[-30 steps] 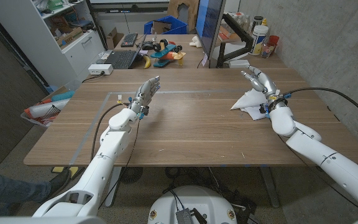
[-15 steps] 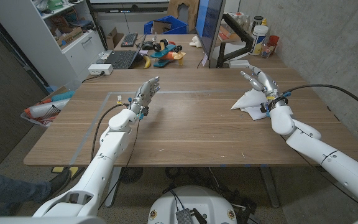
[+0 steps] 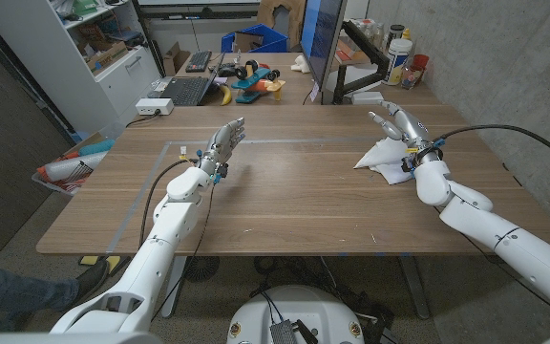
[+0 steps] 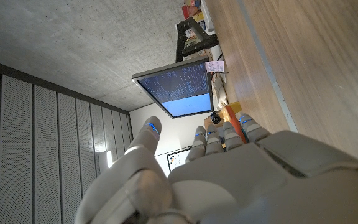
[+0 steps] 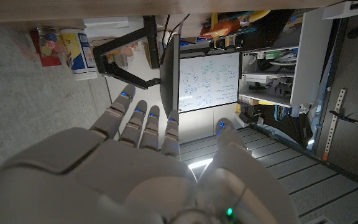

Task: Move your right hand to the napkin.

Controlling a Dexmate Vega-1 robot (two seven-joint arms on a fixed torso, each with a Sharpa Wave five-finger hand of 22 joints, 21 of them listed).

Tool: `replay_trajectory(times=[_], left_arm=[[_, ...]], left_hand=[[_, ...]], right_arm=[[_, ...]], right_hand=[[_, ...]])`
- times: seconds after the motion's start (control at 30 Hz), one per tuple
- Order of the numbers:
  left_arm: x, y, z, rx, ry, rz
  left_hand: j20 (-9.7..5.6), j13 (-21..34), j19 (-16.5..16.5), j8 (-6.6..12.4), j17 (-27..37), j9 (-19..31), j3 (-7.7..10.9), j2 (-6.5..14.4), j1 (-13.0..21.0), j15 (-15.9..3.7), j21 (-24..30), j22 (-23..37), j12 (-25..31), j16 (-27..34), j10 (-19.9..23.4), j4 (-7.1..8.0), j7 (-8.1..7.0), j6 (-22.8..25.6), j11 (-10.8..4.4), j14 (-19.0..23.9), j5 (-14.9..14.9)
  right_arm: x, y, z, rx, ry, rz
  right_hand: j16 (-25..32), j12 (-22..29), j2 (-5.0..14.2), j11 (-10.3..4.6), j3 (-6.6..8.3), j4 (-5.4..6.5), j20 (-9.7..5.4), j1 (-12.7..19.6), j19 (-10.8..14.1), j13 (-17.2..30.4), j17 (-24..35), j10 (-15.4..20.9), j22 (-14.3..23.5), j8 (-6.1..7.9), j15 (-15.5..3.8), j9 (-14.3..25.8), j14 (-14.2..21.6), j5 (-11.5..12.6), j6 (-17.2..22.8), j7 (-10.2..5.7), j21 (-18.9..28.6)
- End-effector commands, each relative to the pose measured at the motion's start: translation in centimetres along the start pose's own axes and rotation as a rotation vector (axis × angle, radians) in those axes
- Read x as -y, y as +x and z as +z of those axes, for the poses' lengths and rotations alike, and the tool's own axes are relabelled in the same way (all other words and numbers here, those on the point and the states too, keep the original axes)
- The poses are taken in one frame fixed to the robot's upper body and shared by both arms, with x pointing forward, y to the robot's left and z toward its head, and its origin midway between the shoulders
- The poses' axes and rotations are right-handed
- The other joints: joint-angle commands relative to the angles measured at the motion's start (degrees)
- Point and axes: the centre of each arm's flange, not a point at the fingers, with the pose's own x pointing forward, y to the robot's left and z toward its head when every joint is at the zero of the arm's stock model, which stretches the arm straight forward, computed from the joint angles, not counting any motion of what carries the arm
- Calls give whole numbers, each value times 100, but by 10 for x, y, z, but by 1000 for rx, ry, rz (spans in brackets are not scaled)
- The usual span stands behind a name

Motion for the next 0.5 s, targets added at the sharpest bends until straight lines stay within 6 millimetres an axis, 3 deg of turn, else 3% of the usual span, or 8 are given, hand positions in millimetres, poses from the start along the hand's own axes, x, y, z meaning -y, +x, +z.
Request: replay_trajectory(times=[0.03, 0.5], left_arm=[[-1, 1, -1, -2, 0, 2], [-2, -2, 0, 0, 4, 2]], left_hand=[[1, 10, -59, -14, 11, 24, 39, -7, 82, -15, -20, 34, -24, -10, -16, 2, 1, -16, -7, -15, 39], [-33, 10, -103, -14, 11, 25, 41, -7, 91, -30, -26, 35, -32, -18, -34, 4, -32, -7, -29, -50, 48]], right_arm=[[2, 3, -1, -10, -97, 21], [4, 0, -4, -25, -212, 46]], right_hand=[[-30, 2, 44, -39, -8, -14, 9, -34, -20, 30, 14, 24, 9, -15, -7, 21, -23, 37, 25, -19, -19], [-23, 4, 51, -48, -6, -11, 9, -52, -68, 36, 3, 39, 10, 3, -56, 22, -30, 46, 79, -59, -34]])
